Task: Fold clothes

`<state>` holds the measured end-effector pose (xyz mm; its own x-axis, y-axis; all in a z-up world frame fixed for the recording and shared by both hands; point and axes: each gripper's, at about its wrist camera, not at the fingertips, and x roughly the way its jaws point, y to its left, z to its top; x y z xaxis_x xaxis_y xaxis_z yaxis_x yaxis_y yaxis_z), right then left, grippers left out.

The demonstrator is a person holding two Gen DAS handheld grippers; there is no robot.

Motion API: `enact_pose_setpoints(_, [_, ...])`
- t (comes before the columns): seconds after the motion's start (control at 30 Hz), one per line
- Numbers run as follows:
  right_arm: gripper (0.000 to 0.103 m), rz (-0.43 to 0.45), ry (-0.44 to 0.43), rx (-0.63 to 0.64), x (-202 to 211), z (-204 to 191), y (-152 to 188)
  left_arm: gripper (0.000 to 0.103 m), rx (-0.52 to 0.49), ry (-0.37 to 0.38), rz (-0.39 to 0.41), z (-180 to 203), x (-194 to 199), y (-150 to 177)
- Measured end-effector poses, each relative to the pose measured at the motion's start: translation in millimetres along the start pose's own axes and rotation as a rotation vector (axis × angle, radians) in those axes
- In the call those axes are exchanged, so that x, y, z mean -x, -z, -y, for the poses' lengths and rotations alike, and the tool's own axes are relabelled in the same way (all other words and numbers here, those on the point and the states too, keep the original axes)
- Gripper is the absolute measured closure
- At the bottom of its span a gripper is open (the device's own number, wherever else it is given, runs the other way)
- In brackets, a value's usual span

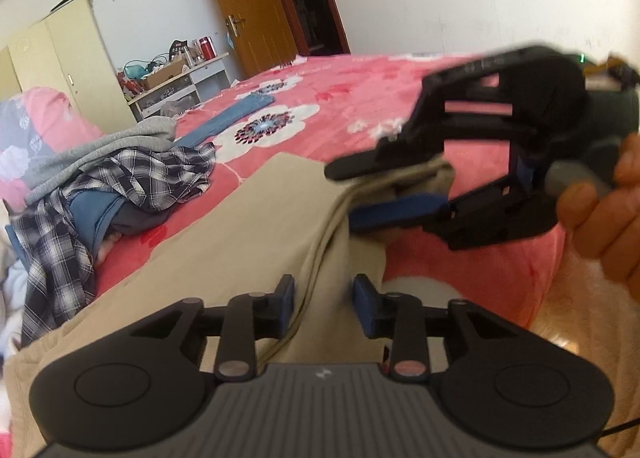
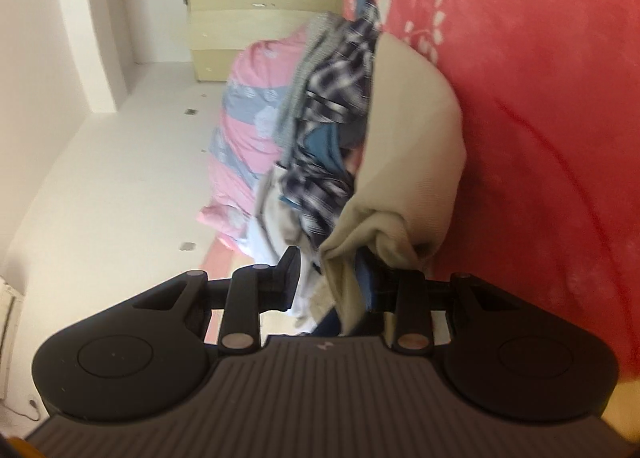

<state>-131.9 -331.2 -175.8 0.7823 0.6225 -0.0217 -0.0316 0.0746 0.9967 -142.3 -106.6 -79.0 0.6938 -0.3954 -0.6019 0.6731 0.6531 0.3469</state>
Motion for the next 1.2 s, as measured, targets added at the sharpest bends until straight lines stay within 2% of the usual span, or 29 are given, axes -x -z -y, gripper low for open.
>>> enact_pose_setpoints(0.1, [0.073,0.009,-0.002,-0.005,0.0,1.2,-1.7,0.060,-0.101,-0.049,-0.036,11.6,-7.8,5.1])
enact_pose_setpoints(0.23, [0.073,0.004,0.011,0.003,2.8,2.8,-2.1,0.079,-0.143,-0.109,-0.023,16.6,-6.9,6.3])
enact_pose_setpoints(0.3, [0.073,-0.010,0.020,0.013,4.3,0.3,-1.4,0.081,-0.168,-0.141,-0.008,20.0,-4.6,6.5])
enact_pose_setpoints(0.47, [0.070,-0.124,0.058,0.031,-0.6,-9.4,9.4,0.083,-0.348,-0.248,0.051,43.3,1.9,16.9])
enact_pose_setpoints(0.57, [0.069,-0.178,0.123,0.043,-14.8,-12.0,16.2,0.084,-0.439,-0.300,0.076,54.4,2.5,22.8])
enact_pose_setpoints(0.7, [0.069,-0.172,0.180,0.013,-25.7,-6.7,18.5,0.083,-0.427,-0.278,0.069,54.6,2.0,24.8])
enact_pose_setpoints(0.8, [0.080,-0.135,0.197,0.041,-27.4,-8.7,17.4,0.076,-0.437,-0.285,0.060,56.9,2.2,30.0])
enact_pose_setpoints(0.9, [0.083,-0.120,0.208,0.070,-28.7,-9.1,17.7,0.071,-0.429,-0.287,0.057,54.7,5.8,34.2])
enact_pose_setpoints(1.1, [0.084,-0.120,0.211,0.075,-33.6,-6.2,15.1,0.062,-0.396,-0.243,0.035,47.0,12.2,36.3])
enact_pose_setpoints(1.2, [0.084,-0.130,0.210,0.068,-32.6,-3.8,12.7,0.062,-0.407,-0.226,0.033,43.0,11.3,38.5])
